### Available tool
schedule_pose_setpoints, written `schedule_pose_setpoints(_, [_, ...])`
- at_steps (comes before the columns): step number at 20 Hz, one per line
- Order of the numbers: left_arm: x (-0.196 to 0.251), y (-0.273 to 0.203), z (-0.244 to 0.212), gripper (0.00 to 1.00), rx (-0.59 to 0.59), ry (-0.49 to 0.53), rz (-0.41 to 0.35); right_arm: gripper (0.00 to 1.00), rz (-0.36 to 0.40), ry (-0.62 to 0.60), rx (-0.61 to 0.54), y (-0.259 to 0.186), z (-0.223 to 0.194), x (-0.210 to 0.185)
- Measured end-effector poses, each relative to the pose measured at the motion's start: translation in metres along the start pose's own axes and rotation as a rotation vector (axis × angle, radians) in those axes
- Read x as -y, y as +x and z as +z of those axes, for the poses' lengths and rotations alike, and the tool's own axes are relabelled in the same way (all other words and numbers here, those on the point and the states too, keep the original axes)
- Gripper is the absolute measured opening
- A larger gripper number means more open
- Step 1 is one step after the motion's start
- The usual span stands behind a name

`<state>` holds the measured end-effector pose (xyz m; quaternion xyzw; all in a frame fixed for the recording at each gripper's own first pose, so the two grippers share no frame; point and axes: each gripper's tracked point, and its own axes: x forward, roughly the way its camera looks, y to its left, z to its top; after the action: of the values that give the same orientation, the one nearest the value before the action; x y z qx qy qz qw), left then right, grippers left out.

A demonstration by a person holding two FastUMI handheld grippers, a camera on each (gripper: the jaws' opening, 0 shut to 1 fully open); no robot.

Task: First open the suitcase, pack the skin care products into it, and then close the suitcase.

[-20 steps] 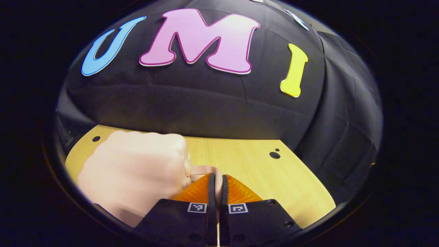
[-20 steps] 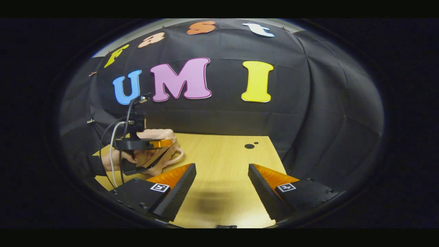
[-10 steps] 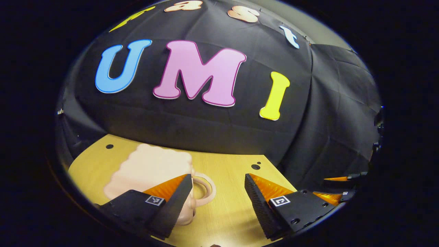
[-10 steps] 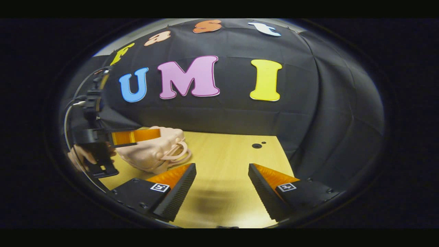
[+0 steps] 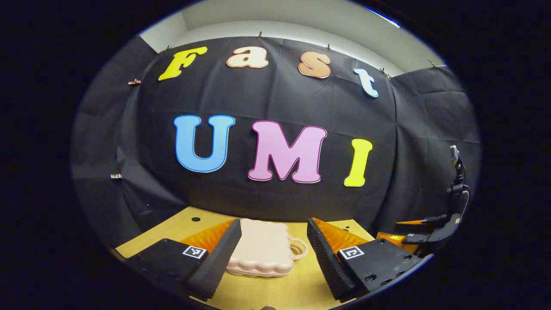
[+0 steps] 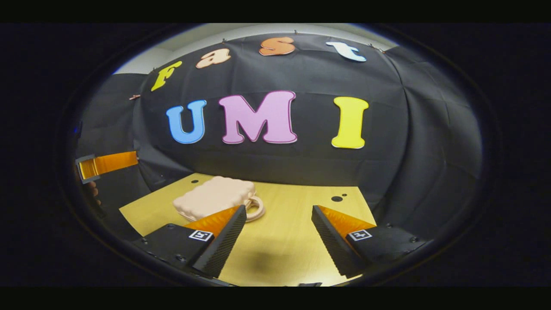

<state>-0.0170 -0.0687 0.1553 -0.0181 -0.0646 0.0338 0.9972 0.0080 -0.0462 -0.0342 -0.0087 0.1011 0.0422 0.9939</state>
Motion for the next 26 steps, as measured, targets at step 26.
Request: schedule_pose_setpoints(26, [-0.035, -0.041, -0.019, 0.96, -0.037, -0.05, -0.046, 0.97, -0.055, 0.004, 0.062, -0.057, -0.002, -0.034])
